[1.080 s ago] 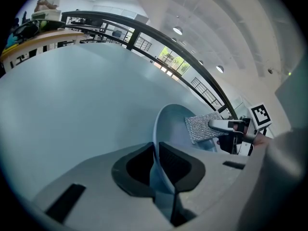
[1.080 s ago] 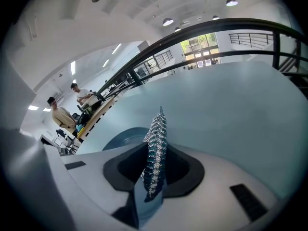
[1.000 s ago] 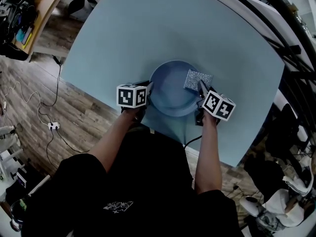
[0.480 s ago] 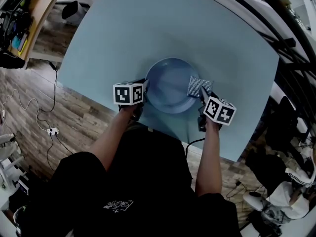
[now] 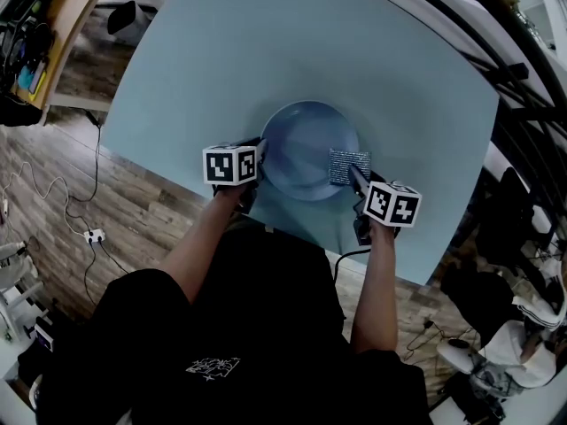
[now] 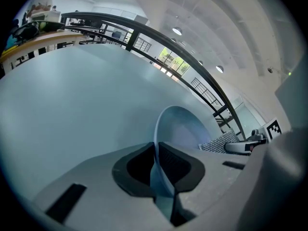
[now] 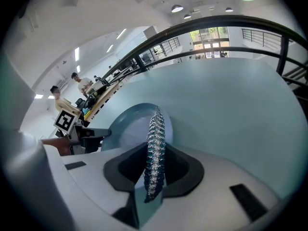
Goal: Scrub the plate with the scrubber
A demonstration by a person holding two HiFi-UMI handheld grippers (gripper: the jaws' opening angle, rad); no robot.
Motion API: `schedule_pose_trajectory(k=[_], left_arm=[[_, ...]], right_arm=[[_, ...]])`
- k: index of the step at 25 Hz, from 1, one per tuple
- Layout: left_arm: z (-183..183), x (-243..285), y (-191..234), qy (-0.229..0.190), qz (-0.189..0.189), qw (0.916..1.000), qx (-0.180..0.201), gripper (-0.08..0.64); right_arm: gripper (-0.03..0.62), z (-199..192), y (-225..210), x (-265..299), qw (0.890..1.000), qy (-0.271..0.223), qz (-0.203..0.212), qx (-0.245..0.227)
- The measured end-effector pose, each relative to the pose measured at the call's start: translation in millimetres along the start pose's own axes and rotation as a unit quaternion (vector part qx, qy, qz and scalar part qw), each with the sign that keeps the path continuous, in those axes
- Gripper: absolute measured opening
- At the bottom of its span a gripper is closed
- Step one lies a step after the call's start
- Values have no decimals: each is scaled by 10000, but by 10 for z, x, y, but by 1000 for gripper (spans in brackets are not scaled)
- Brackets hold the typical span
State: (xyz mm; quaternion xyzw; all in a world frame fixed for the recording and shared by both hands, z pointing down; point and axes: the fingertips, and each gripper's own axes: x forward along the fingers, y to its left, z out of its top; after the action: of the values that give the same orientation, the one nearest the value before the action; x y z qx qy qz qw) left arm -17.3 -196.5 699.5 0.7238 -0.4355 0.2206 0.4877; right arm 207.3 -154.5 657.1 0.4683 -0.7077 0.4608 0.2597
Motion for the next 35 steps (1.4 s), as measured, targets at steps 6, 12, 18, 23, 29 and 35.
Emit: schedule_pose_trajectory(k=[6,12,18,23,29,35], left_arm=[[-7,5,-13,-9,9,10000,-9,38],[5,13,-14,-4,8,10000,-27,37],[18,31,-32,-2,0,10000,-23,35],[15,42,-24,15,36,10000,-5,34],[19,47,-17,13,54,10000,-17,34],[8,46,-1,5,87,10000,-31,34]], right_arm=[[87,-115,206,87,9994,73,341,68],[87,-184,509,261,9978,121,638,131],[87,-167,811,462,9956,71,925,137],[87,-54,948,632,9945,-147,999,278],[87,145,1007,789,9943,-299,996,255],[87,317,814,780,9948,-444,854,340]])
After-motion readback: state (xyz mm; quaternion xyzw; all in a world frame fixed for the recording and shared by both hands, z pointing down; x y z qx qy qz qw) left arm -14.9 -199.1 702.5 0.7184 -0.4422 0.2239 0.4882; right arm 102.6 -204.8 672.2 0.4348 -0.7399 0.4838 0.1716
